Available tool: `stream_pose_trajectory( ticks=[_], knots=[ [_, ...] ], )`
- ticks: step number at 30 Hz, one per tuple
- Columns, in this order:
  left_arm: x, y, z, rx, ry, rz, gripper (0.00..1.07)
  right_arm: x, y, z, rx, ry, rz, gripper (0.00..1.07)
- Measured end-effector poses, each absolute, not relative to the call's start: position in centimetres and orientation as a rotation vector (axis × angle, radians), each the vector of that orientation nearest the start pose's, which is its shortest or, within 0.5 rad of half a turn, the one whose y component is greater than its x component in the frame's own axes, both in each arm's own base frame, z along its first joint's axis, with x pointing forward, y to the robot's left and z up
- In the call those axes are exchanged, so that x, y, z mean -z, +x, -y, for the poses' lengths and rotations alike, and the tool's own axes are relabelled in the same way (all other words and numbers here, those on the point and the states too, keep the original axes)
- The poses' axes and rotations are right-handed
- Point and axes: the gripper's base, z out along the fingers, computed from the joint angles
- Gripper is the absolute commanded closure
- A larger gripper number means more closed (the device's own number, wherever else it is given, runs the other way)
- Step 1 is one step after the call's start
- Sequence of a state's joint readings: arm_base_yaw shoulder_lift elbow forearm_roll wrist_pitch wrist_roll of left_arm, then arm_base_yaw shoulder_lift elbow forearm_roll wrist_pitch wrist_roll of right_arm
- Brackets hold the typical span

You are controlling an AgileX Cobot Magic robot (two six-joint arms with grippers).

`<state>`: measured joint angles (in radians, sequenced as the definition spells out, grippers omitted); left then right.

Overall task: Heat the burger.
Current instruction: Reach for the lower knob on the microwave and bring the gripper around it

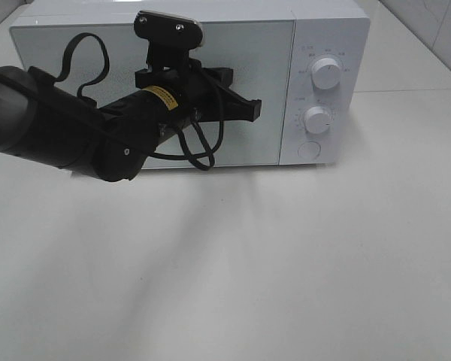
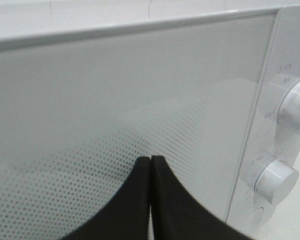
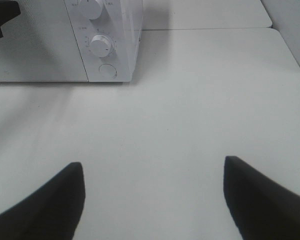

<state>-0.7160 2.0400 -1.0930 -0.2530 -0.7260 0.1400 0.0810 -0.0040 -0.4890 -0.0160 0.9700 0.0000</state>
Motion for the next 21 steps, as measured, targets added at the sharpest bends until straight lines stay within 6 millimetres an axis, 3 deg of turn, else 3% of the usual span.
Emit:
stream_pose_trajectory(
  ticks=[5,9,15,16,21],
  knots=[
    [-18.9,32.8,26.8,0.414,0.411,-1.636,1.07,-28.2,-0.1,0.1,-0.034,-0.08,-1.959,0.32],
    [-19.4,31.9,25.8,0.414,0.368,-1.653,1.07,-28.2,-0.1,0.1,-0.034,-0.08,-1.959,0.32],
    [-20.8,28.4,24.9,0.434,0.429,-1.712,1.07,-28.2,-0.1,0.1,-0.034,-0.08,-1.959,0.32],
    [-21.7,26.9,24.8,0.448,0.481,-1.737,1.07,-28.2,-0.1,0.1,-0.034,-0.08,-1.959,0.32],
    [-23.9,24.2,24.2,0.48,0.633,-1.838,1.07,-28.2,-0.1,0.1,-0.034,-0.08,-1.959,0.32]
  ],
)
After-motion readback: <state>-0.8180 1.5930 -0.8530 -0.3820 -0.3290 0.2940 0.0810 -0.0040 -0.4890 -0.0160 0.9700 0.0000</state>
